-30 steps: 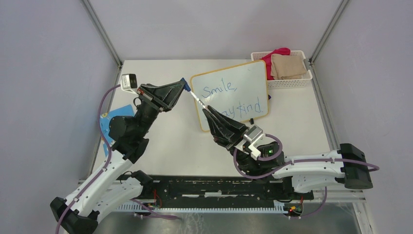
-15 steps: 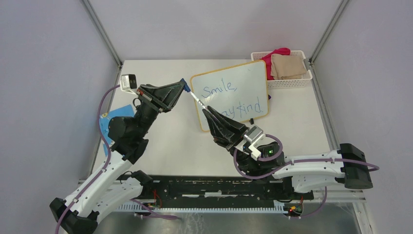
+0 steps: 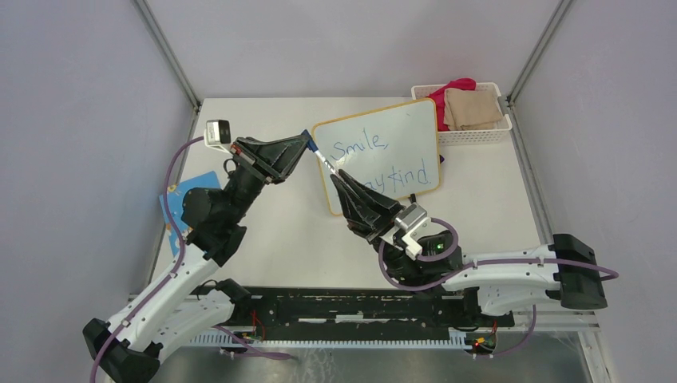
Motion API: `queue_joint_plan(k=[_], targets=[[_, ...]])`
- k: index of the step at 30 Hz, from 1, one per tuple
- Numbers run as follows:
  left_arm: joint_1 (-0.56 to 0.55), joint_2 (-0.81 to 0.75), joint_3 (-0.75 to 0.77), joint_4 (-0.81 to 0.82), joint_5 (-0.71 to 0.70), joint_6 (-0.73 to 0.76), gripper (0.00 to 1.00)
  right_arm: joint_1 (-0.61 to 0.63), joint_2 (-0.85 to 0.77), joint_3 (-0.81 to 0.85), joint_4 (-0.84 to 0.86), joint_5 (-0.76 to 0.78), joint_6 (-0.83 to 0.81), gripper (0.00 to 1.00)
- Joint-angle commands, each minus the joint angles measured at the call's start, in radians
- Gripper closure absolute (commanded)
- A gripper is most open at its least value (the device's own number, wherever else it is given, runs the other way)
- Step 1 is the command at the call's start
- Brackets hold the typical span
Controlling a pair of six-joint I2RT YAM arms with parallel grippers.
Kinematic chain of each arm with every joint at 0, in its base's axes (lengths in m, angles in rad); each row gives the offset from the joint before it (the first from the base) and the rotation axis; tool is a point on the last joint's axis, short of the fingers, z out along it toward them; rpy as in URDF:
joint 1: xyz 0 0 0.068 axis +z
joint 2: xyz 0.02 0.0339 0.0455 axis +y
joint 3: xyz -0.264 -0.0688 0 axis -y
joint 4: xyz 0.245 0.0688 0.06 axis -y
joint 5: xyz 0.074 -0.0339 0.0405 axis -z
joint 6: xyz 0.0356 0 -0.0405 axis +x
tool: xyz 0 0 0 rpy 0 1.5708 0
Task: Write a sentence on the whiteboard
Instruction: Close the whiteboard marker at the center of the board.
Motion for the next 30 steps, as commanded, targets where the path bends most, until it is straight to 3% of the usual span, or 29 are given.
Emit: queue_joint_plan(k=[1,17,30], targets=[[-0.012,-0.001,0.034,0.034,0.007,0.056,0.98,-0.008,0.019,0.052,0.088,-0.003,-0.041,1.0],[-0.042,0.046,0.04,0.129,-0.043,-0.012,0.98,-0.038,0.122,0.119,0.315,-0.018,-0.102,1.0],[-0.047,0.039,0.049,0.109,-0.017,0.028,0.98,-0.048,0.105,0.112,0.244,-0.069,-0.037,1.0]])
